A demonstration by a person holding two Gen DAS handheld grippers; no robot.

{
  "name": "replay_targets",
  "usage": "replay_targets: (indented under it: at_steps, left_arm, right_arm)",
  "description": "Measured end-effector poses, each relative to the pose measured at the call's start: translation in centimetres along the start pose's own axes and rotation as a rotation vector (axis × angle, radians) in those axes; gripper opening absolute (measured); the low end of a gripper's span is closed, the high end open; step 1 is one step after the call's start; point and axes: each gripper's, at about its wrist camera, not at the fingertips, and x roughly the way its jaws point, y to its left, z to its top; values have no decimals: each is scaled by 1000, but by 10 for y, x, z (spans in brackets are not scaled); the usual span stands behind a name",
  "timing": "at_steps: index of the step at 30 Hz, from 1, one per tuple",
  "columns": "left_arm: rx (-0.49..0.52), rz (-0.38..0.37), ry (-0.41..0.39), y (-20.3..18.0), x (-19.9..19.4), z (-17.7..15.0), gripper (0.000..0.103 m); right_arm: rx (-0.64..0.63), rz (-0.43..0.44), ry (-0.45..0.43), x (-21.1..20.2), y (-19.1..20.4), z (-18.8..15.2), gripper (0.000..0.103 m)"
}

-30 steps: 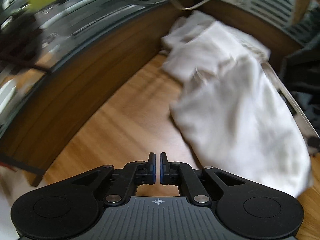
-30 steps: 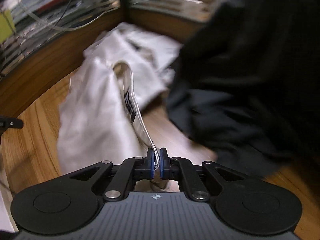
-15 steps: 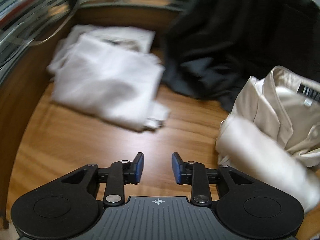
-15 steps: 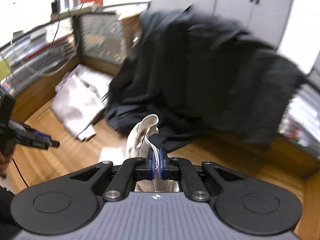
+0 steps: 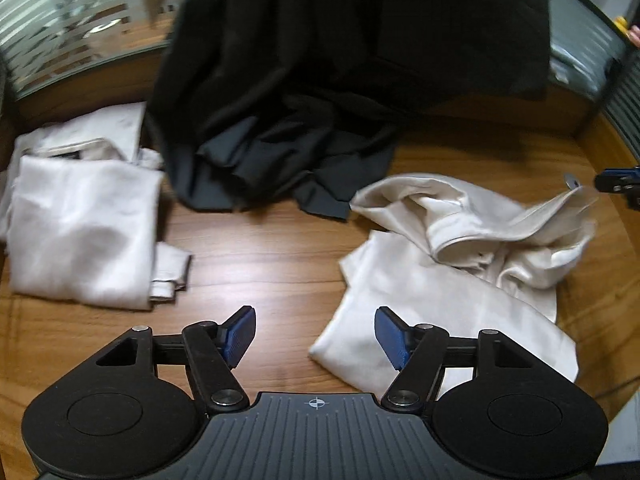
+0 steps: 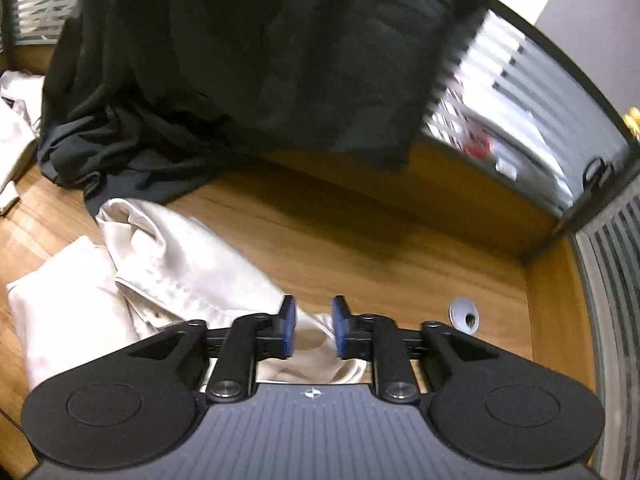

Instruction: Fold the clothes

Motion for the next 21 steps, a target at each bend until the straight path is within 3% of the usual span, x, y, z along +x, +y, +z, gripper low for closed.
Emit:
replay_targets:
  at_steps: [2,12,15,21]
  left_arm:
    - [28,-18,5,-12,10,6,71]
    - [167,-111,32,-71,60,37,75]
    - [200,-120,46,-87,81,47,75]
    - [227,-125,67,-109,122,68,75]
  right_arm:
    - [27,26,-5,-2,1,-7,43]
    - [147,195,137,30,31,-60,45]
    - [221,156,172,54,28,-71,50]
    - [411,18,191,78,-8,-89,51]
